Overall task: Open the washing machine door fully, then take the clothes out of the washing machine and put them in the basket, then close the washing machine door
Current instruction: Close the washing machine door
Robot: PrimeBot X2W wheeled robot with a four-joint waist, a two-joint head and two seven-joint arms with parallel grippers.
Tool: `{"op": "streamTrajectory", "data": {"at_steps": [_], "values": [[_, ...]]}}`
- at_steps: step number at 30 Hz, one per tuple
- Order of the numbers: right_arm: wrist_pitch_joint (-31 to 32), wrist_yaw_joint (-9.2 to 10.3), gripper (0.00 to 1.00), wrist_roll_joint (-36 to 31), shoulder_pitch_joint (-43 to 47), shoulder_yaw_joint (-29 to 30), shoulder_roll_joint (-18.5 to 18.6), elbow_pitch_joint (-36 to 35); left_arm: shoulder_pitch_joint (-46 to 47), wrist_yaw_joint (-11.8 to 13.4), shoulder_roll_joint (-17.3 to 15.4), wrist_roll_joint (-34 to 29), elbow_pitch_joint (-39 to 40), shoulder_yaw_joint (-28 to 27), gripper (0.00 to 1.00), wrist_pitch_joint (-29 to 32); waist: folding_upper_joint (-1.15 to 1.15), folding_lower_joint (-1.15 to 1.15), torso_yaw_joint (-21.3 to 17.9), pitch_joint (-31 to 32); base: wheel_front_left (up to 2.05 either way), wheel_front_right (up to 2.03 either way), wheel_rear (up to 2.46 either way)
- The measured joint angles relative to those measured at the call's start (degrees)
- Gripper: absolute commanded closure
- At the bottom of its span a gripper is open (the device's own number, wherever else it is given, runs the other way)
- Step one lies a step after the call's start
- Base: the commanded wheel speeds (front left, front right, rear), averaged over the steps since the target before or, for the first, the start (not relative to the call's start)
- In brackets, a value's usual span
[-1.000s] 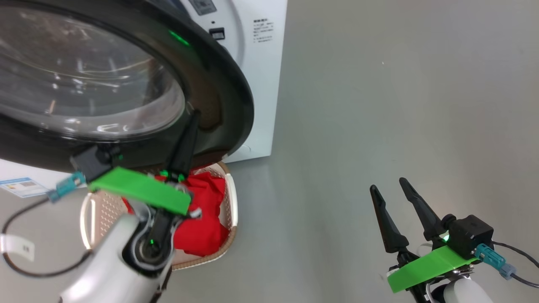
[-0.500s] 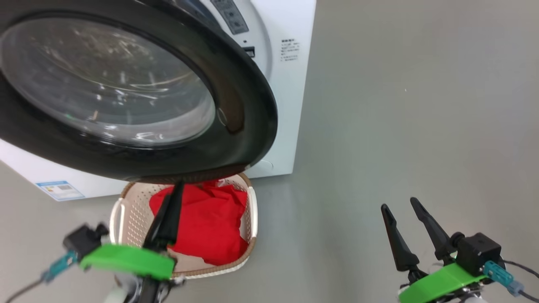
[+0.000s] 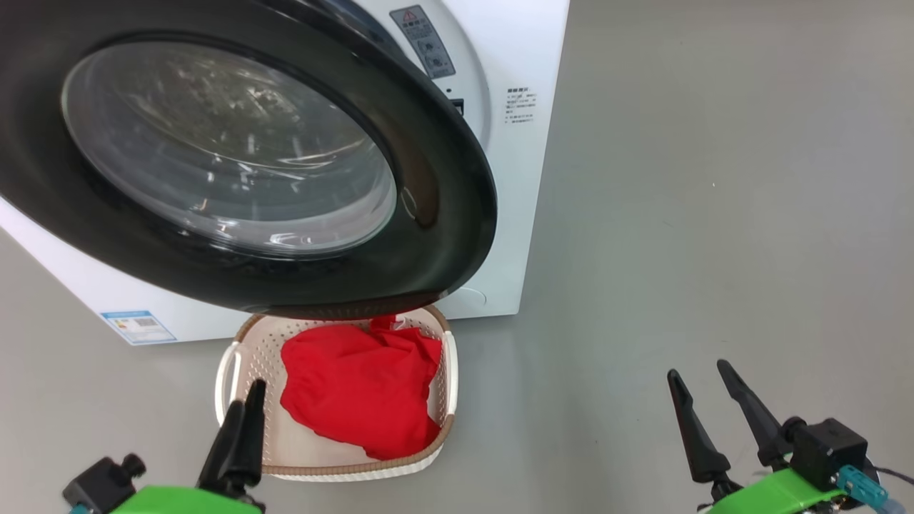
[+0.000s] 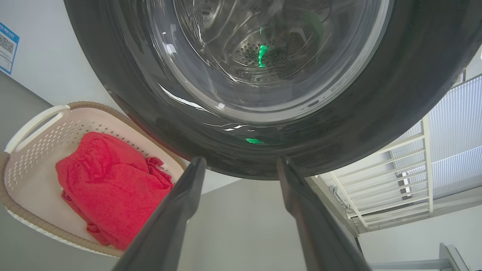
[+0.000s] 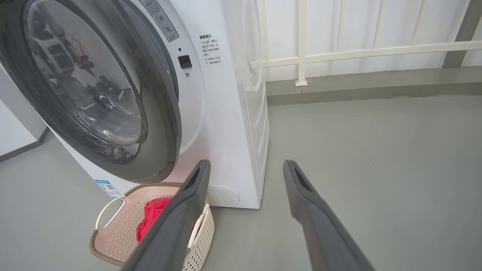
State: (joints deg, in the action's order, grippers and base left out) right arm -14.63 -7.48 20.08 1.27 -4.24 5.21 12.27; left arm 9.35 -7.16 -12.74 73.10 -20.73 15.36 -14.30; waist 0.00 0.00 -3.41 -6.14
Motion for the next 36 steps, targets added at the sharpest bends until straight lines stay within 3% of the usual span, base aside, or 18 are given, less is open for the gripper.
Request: {"op": "streamTrajectory", "data": {"at_steps": [16,29,36], "values": [[0.0,0.0,0.0,-0.1,3.3,1.8,0.0,-0.1,-7.6,0.0,0.8,-24.4,2.2,-8.5,0.0,0.0,0.0,0.0,1.8,1.9,0.0,0.0,0.0],[0.0,0.0,0.0,-0.5,4.2,2.8,-0.1,-0.3,-11.4,0.0,5.5,-46.8,7.2,-16.6,0.0,0.0,0.0,0.0,2.3,2.6,0.0,0.0,0.0],[0.0,0.0,0.0,-0.5,4.4,3.3,-0.1,-0.5,-12.3,0.0,7.7,-55.3,10.6,-19.1,0.0,0.0,0.0,0.0,2.1,2.2,0.0,0.0,0.0]]}}
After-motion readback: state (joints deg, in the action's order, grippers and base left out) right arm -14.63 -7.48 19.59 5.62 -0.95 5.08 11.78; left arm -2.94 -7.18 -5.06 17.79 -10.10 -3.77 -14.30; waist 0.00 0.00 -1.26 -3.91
